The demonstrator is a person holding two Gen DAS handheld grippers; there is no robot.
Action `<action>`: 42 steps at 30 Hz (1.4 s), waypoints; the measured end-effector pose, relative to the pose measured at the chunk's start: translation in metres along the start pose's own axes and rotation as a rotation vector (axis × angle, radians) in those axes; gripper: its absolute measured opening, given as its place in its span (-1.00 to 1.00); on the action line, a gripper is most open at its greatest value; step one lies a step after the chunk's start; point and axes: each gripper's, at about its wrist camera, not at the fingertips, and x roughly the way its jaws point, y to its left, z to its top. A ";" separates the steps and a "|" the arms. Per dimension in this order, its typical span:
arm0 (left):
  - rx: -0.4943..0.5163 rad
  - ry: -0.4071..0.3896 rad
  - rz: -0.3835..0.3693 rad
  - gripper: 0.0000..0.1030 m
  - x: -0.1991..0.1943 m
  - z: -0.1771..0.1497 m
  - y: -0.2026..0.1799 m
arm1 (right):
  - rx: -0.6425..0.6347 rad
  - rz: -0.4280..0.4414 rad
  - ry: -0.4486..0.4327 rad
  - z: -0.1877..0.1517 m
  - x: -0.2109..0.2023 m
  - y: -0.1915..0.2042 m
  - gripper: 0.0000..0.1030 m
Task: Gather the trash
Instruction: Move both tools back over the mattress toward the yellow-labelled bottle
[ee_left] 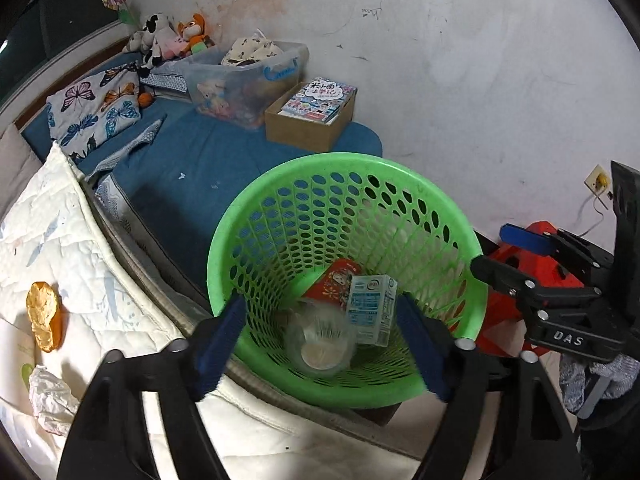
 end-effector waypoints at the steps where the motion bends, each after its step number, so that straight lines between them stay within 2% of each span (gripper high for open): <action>1: -0.001 -0.002 -0.004 0.48 -0.001 -0.001 0.001 | 0.002 0.002 0.001 -0.001 0.000 0.000 0.36; 6: -0.023 -0.019 -0.002 0.48 -0.009 -0.004 0.006 | 0.003 0.015 -0.005 -0.001 -0.004 0.005 0.36; 12: -0.065 -0.072 0.053 0.48 -0.042 -0.018 0.021 | -0.027 0.053 -0.016 0.000 -0.012 0.027 0.36; 21: -0.181 -0.148 0.153 0.55 -0.108 -0.069 0.060 | -0.120 0.140 -0.026 0.001 -0.021 0.085 0.36; 32: -0.408 -0.194 0.292 0.64 -0.172 -0.136 0.135 | -0.214 0.240 -0.015 0.006 -0.017 0.156 0.37; 42: -0.666 -0.188 0.451 0.68 -0.202 -0.178 0.219 | -0.295 0.299 0.001 0.007 -0.010 0.208 0.37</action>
